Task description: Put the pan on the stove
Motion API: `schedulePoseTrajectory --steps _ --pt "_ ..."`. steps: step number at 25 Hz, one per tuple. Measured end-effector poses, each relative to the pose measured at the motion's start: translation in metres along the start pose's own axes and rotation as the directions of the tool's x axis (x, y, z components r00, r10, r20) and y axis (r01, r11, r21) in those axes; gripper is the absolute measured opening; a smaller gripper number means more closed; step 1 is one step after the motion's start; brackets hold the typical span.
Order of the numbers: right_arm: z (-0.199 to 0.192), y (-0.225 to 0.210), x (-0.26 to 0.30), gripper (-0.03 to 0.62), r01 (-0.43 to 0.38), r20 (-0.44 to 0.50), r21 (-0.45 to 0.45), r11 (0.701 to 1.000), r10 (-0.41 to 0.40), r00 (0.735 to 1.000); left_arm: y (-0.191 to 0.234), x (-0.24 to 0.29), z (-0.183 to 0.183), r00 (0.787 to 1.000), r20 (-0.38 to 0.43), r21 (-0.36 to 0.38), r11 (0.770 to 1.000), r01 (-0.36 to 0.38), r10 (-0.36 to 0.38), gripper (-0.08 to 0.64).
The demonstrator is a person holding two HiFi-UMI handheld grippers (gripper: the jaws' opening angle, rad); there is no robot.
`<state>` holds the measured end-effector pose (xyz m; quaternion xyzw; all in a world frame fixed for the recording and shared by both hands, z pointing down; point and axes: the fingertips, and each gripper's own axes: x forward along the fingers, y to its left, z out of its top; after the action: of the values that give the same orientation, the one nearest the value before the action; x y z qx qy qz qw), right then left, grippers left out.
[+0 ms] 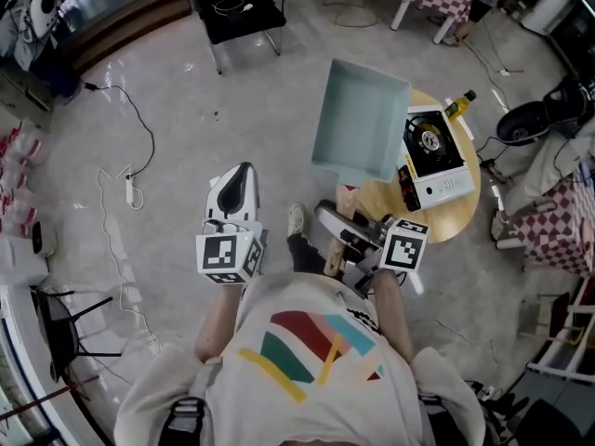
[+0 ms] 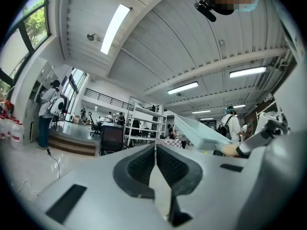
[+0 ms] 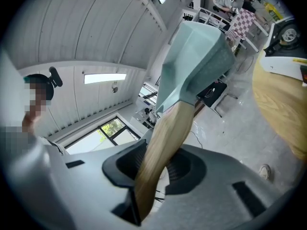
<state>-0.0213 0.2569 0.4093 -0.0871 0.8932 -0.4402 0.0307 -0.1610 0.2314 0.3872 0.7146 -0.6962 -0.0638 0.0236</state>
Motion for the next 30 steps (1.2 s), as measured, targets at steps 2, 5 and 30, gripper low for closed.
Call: schedulePoseTrajectory --steps 2,5,30 --pt "0.009 -0.007 0.007 0.098 0.003 -0.009 -0.019 1.000 -0.003 1.000 0.003 0.013 0.002 1.000 0.004 0.013 1.000 0.004 -0.004 0.012" --pt "0.024 -0.018 0.016 0.098 -0.009 -0.018 -0.035 0.999 0.008 1.000 0.004 0.036 0.002 1.000 0.008 0.029 0.999 0.015 -0.015 0.012" --pt "0.232 -0.169 0.146 0.103 -0.047 -0.014 0.045 0.998 0.048 0.999 0.052 0.325 -0.002 0.991 -0.040 0.085 0.987 0.134 -0.131 0.012"
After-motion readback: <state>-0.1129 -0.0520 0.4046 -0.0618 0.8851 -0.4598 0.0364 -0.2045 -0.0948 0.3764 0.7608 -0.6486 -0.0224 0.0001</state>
